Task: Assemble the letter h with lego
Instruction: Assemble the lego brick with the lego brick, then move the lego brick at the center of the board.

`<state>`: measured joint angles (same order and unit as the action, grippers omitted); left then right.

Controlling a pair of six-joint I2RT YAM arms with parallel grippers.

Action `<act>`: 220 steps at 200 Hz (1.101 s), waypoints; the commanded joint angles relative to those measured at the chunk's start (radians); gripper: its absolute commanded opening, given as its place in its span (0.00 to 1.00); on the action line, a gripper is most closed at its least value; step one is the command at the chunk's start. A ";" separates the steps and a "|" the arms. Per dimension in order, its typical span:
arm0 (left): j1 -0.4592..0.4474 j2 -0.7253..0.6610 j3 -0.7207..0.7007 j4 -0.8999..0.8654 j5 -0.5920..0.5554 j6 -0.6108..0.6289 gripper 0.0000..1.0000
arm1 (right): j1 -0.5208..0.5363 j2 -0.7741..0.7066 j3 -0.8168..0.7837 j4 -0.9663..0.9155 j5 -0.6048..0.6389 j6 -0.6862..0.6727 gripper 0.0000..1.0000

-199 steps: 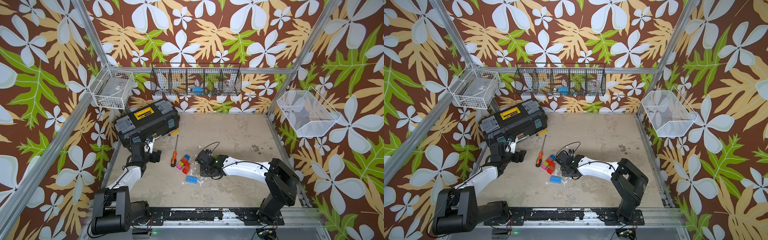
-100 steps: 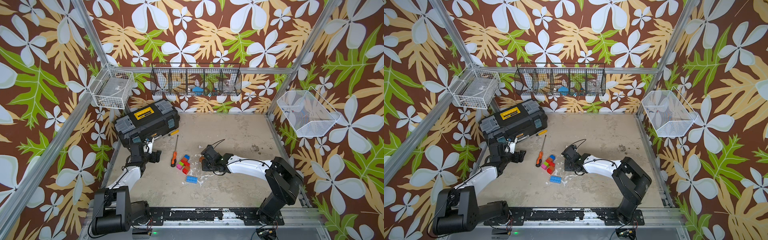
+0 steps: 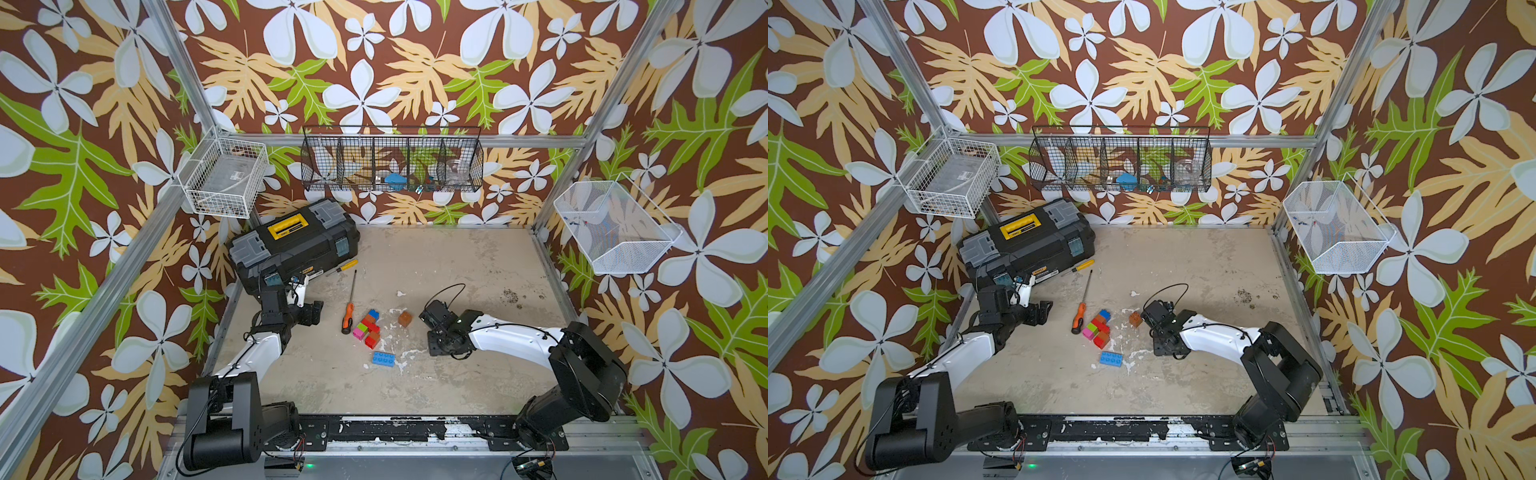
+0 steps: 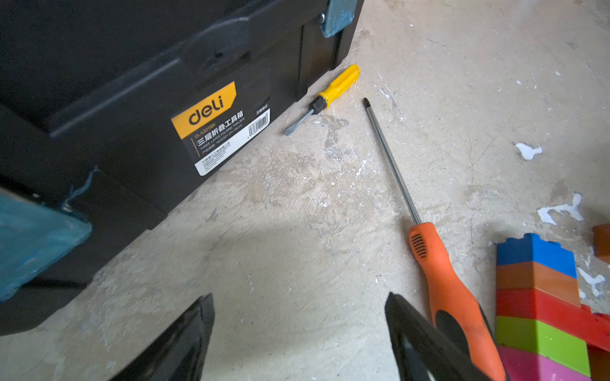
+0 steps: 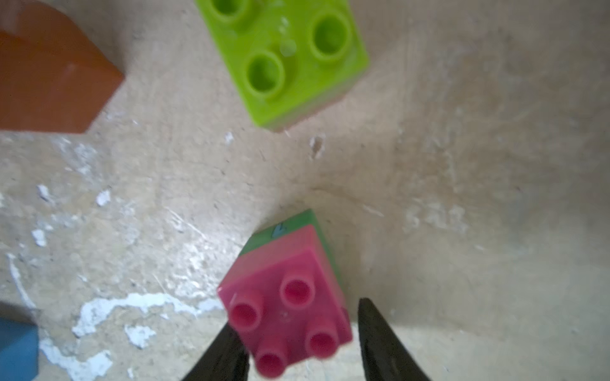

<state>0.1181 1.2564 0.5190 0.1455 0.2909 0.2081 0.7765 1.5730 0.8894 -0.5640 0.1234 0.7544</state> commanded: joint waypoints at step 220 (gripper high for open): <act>0.071 0.030 0.015 0.013 0.072 -0.045 0.87 | 0.273 0.259 0.301 0.110 -0.215 -0.761 0.65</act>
<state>0.1844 1.2835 0.5301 0.1459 0.3450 0.1661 1.0477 1.7905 1.1702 -0.4637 -0.1047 0.0441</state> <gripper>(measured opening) 0.868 0.680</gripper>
